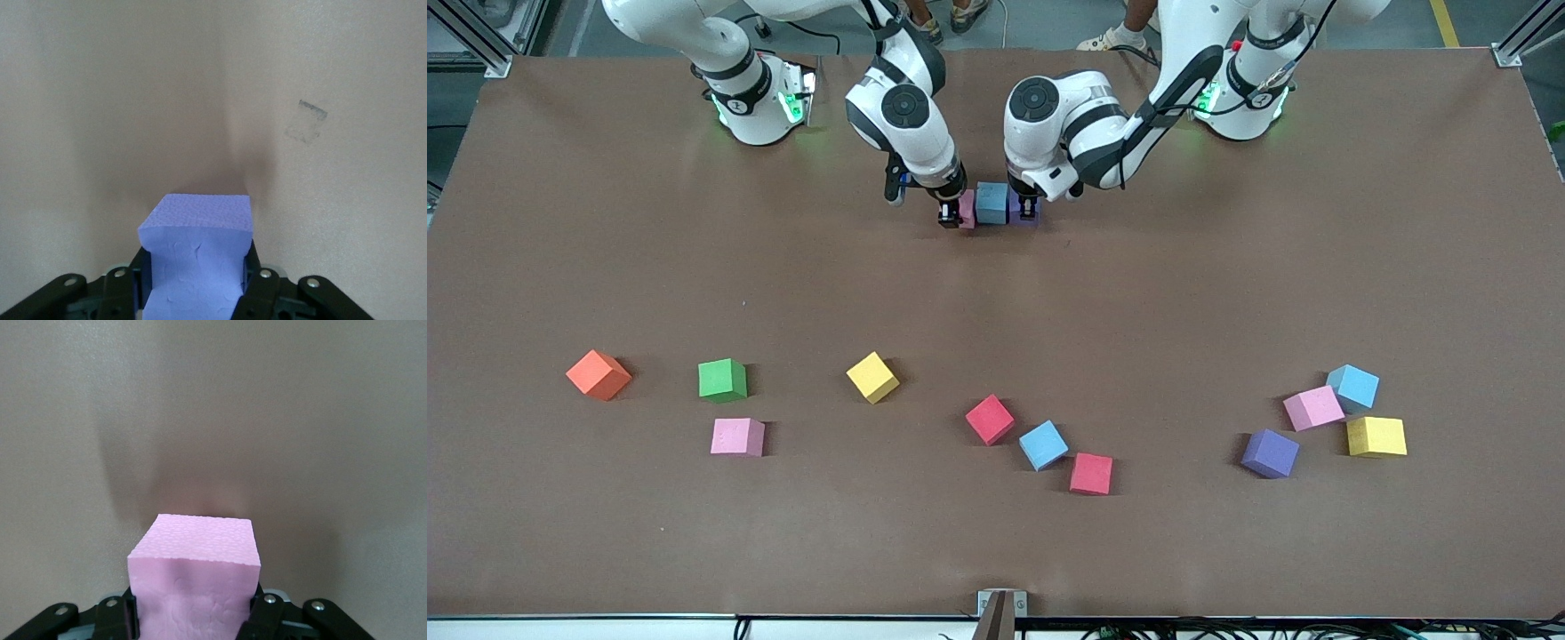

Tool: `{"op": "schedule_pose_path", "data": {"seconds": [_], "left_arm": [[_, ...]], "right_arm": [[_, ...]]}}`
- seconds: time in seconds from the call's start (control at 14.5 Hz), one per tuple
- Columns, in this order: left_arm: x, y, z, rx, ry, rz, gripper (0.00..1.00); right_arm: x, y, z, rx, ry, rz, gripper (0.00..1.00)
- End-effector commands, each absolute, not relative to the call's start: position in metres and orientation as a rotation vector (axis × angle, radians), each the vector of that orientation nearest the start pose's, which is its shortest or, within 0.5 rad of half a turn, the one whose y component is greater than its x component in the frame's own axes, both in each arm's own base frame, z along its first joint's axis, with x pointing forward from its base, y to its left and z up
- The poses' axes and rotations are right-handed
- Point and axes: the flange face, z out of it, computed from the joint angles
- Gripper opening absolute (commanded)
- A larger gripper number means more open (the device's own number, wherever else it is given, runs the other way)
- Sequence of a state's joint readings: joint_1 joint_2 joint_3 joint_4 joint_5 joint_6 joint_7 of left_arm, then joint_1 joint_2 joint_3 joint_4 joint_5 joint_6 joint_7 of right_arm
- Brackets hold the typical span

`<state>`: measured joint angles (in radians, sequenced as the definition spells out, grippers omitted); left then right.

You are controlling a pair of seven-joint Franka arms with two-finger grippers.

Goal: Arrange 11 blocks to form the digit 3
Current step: 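Place the purple cube beside the blue cube while the right gripper places pink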

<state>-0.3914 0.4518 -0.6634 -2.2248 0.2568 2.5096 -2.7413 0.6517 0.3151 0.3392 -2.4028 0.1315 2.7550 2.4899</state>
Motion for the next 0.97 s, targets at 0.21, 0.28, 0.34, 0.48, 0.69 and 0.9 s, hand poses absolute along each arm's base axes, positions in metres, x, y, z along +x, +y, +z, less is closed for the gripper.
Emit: {"op": "schedule_pose_path", "data": {"seconds": [0.21,0.28,0.34,0.48,0.69,0.9], "left_arm": [[0.256,-0.484,0.206,-2.15,-2.2,0.141,0.01],[0.256,-0.484,0.205,-2.148,-2.199,0.143,0.01],[0.256,-0.485,0.203,-2.146,-2.196,0.147,0.01],[0.256,-0.488,0.203,-2.15,-2.2,0.149,0.01],[0.254,-0.49,0.203,-2.143,-2.206,0.146,0.01],[0.255,-0.491,0.203,-2.139,-2.209,0.15,0.01]], "right_arm": [[0.271,0.425,0.182,-2.137,2.281,0.238,0.97],[0.276,0.42,0.18,-2.132,2.294,0.23,1.0],[0.279,0.42,0.181,-2.126,2.295,0.228,1.0],[0.282,0.422,0.183,-2.118,2.292,0.23,1.0],[0.283,0.42,0.184,-2.112,2.302,0.23,1.0],[0.282,0.42,0.19,-2.131,2.308,0.222,1.0]]}}
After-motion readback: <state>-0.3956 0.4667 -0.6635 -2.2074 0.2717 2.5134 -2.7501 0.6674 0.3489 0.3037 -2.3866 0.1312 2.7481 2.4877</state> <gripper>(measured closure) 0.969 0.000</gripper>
